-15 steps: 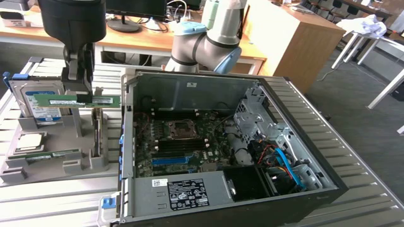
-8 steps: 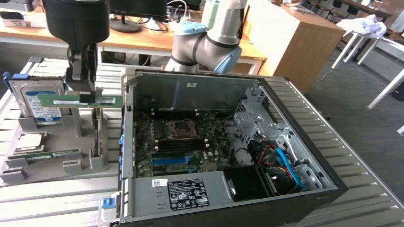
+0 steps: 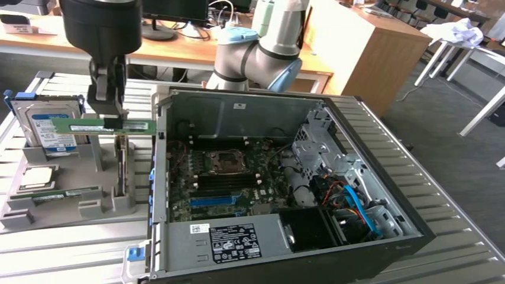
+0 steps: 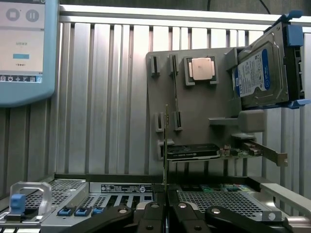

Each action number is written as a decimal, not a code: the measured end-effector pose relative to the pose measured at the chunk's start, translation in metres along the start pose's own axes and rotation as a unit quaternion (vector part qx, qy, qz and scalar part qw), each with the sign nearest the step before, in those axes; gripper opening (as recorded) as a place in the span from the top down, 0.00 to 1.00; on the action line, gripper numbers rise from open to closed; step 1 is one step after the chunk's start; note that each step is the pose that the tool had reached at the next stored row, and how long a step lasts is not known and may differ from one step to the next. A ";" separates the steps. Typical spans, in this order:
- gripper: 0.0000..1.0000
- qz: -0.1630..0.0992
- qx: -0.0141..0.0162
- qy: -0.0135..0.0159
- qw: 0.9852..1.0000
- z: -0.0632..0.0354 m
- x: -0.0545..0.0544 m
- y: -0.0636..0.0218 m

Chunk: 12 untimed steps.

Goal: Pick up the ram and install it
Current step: 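Pick up the ram and move it above insertion slot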

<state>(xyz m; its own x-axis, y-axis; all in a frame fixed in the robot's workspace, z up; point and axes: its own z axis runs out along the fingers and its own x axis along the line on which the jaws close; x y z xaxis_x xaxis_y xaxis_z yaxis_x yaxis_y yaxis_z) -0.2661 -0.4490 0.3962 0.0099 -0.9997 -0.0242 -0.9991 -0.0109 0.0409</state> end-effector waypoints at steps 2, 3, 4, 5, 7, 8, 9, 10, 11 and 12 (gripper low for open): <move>0.87 0.000 0.000 0.000 1.000 0.0000 0.000 -0.0013; 0.87 0.000 0.000 0.000 1.000 0.0000 0.000 -0.0020; 0.87 0.000 0.000 0.000 1.000 -0.0001 0.000 -0.0026; 0.87 0.000 0.000 0.000 1.000 -0.0001 0.000 -0.0032; 0.87 0.000 0.000 0.000 1.000 -0.0002 0.000 -0.0045; 0.87 0.000 0.000 0.000 1.000 -0.0002 0.000 -0.0052; 0.87 0.000 0.000 0.000 1.000 -0.0002 0.000 -0.0058; 0.87 0.000 0.000 0.000 1.000 -0.0002 0.000 -0.0065; 0.87 0.000 0.000 0.000 1.000 -0.0003 0.000 -0.0072; 0.87 0.000 0.000 0.000 1.000 -0.0003 0.000 -0.0078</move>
<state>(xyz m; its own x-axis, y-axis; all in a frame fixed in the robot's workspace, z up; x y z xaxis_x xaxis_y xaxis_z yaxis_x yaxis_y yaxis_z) -0.2583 -0.4490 0.3962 0.0099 -0.9997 -0.0242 -0.9991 -0.0109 0.0409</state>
